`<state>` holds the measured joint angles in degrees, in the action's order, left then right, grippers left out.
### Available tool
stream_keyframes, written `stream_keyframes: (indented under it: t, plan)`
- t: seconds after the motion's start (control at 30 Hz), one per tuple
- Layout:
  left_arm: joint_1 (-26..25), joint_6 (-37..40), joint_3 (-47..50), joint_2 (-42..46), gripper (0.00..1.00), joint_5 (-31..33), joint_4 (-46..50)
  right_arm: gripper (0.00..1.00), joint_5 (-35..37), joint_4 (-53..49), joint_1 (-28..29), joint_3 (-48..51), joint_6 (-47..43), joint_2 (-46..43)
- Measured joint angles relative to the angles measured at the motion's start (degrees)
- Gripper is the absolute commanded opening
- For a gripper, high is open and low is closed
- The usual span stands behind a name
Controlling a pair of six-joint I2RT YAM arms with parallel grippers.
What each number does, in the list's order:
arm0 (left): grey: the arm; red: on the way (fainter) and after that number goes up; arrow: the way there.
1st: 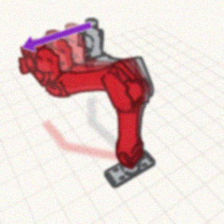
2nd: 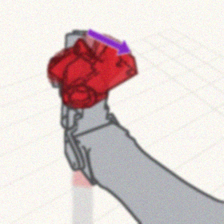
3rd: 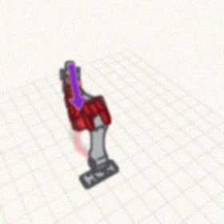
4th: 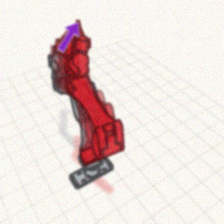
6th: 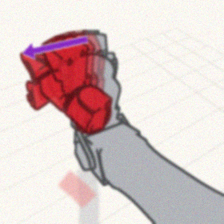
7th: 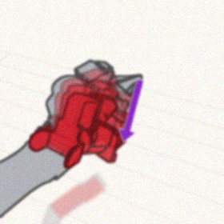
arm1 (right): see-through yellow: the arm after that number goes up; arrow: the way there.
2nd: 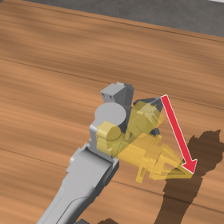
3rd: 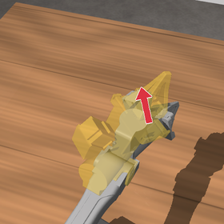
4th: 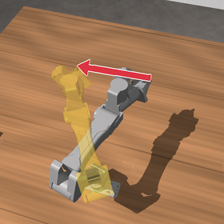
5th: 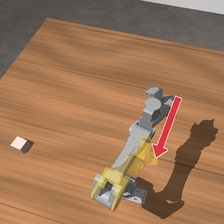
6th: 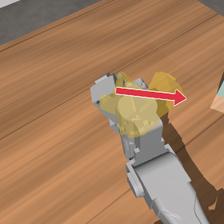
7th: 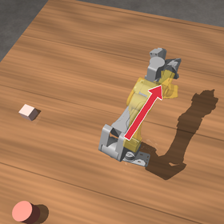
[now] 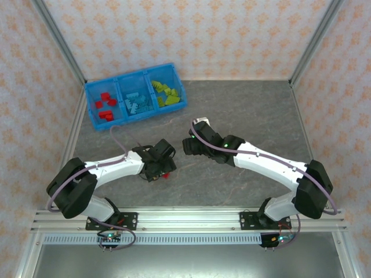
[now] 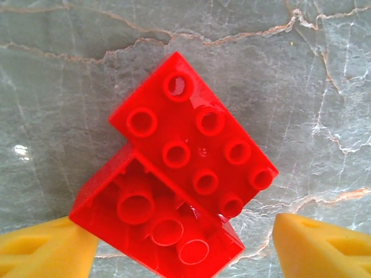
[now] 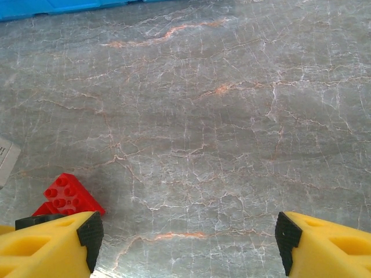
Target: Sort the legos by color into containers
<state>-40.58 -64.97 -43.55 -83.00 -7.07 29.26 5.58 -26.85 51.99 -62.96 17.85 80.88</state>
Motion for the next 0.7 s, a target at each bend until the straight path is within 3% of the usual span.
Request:
stream_keyframes:
  t: [0.27, 0.47, 0.7]
  plan:
    - [0.0, 0.83, 2.91, 0.94, 0.66, 0.02, -0.5, 0.8, -0.66, -0.42, 0.0, -0.66, 1.29, 1.79]
    - [0.0, 3.28, 3.98, 2.64, 0.5, 0.24, 1.57, 0.8, -2.86, -0.72, 0.0, -0.7, 2.38, 2.01]
    - [0.07, 5.31, 6.14, 7.69, 0.35, 2.03, 5.09, 0.8, -16.94, -0.79, 2.01, -0.63, 0.83, 2.01]
